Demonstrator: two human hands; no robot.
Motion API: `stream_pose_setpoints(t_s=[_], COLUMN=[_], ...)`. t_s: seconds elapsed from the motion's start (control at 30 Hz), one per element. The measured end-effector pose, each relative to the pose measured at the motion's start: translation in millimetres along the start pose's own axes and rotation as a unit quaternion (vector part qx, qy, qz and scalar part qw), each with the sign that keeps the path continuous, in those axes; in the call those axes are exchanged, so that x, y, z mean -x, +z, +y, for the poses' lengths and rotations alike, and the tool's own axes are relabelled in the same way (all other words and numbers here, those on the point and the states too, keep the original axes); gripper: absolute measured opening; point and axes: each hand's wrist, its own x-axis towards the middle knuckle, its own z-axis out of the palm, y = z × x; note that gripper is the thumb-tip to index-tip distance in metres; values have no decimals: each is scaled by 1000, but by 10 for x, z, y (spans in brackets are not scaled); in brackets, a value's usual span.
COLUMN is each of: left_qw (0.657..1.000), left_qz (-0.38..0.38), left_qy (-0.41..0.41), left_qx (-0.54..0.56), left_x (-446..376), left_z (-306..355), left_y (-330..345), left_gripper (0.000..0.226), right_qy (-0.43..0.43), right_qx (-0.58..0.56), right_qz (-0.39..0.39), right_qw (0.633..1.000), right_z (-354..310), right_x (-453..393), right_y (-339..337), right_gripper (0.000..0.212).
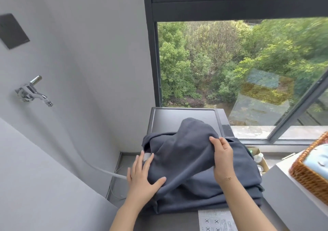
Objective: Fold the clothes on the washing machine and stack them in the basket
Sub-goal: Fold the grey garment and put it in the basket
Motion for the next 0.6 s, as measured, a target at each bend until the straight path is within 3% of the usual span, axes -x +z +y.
stream_pose_setpoints(t_s=[0.1, 0.2, 0.23, 0.33, 0.37, 0.43, 0.6], left_qw=[993, 981, 985, 995, 991, 990, 996], left_qz=[-83, -143, -116, 65, 113, 133, -65], left_qy=[51, 39, 35, 70, 76, 56, -57], left_qx=[-73, -125, -120, -33, -13, -5, -29], left_x=[-112, -167, -182, -354, -456, -675, -1051], left_z=[79, 137, 157, 283, 317, 387, 364], left_y=[57, 155, 164, 103, 66, -39, -13], left_gripper=[76, 58, 48, 23, 22, 32, 64], right_qy=[42, 103, 103, 98, 94, 78, 72], right_qx=[90, 147, 152, 136, 135, 139, 104], right_qz=[133, 128, 113, 80, 70, 55, 12], right_qw=[986, 975, 976, 983, 984, 986, 992], right_z=[274, 514, 528, 501, 495, 517, 487], right_x=[-104, -165, -175, -209, -202, -179, -152], right_y=[-432, -708, -737, -764, -762, -775, -820], right_gripper=[18, 16, 17, 27, 29, 28, 19])
